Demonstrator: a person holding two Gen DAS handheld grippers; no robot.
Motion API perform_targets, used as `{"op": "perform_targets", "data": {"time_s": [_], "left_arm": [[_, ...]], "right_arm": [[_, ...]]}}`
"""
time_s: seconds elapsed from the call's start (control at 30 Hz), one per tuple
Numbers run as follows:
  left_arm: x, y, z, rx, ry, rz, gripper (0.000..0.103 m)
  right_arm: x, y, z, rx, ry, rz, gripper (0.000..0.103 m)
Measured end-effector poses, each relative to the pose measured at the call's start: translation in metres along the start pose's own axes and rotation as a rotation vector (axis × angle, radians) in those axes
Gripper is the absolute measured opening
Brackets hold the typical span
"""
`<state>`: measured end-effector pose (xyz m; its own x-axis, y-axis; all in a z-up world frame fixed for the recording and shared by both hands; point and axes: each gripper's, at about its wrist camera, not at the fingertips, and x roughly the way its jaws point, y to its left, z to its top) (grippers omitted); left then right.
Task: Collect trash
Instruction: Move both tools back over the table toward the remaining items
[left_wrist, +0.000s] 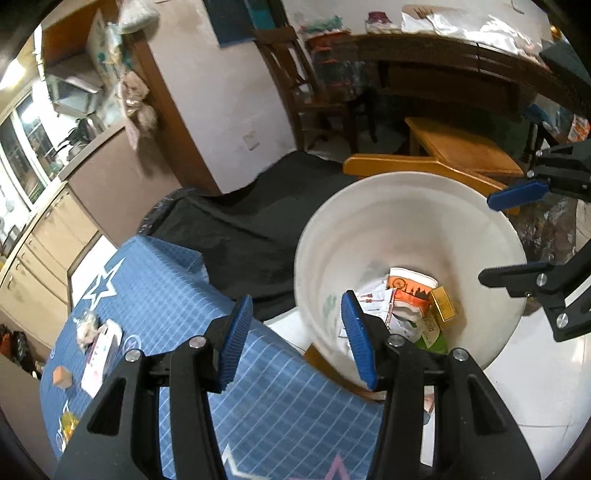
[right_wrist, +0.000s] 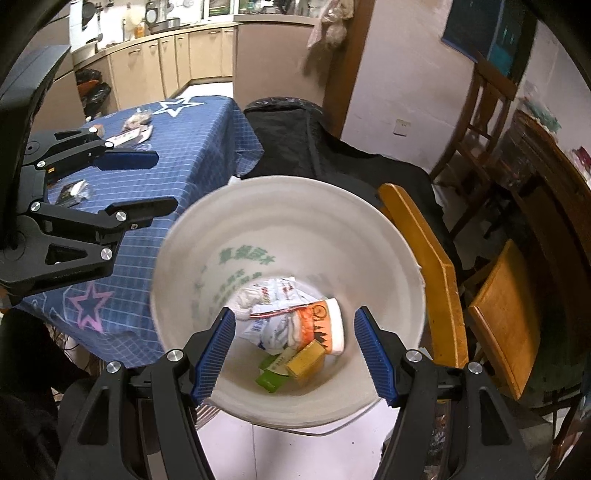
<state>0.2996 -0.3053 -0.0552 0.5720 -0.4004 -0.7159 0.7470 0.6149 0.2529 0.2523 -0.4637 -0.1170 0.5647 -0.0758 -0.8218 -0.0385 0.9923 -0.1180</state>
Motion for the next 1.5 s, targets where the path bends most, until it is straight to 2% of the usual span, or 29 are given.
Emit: {"op": "perform_targets", "data": {"time_s": [0.27, 0.47, 0.6, 0.9, 1.0, 1.13, 1.27, 1.4, 1.5], "left_arm": [[-0.029, 0.021, -0.024, -0.07, -0.053, 0.055, 0.048], [-0.043, 0.035, -0.046, -0.119, -0.056, 0.075, 0.048], [-0.05, 0.046, -0.063, -0.125, -0.059, 0.135, 0.048], [-0.065, 0.08, -0.1, -0.199, -0.058, 0.163, 0.048], [-0.072, 0.098, -0.127, -0.249, -0.038, 0.154, 0.048], [-0.084, 0.133, -0.173, -0.313, 0.012, 0.214, 0.048], [-0.097, 0.182, -0.227, -0.412, 0.087, 0.316, 0.048], [-0.108, 0.222, -0.26, -0.491, 0.129, 0.385, 0.052], [-0.115, 0.255, -0.273, -0.532, 0.13, 0.382, 0.054]], "right_arm": [[-0.002, 0.037, 0.012, -0.056, -0.002, 0.032, 0.068], [0.004, 0.071, 0.021, -0.088, -0.007, 0.073, 0.068], [0.014, 0.097, 0.028, -0.119, 0.003, 0.097, 0.068], [0.036, 0.148, 0.043, -0.174, 0.021, 0.145, 0.068], [0.041, 0.165, 0.046, -0.194, 0.018, 0.156, 0.068], [0.048, 0.186, 0.051, -0.214, 0.001, 0.194, 0.068], [0.063, 0.214, 0.059, -0.23, -0.013, 0.239, 0.068], [0.08, 0.25, 0.071, -0.242, -0.032, 0.293, 0.068], [0.088, 0.276, 0.083, -0.232, -0.046, 0.344, 0.068]]}}
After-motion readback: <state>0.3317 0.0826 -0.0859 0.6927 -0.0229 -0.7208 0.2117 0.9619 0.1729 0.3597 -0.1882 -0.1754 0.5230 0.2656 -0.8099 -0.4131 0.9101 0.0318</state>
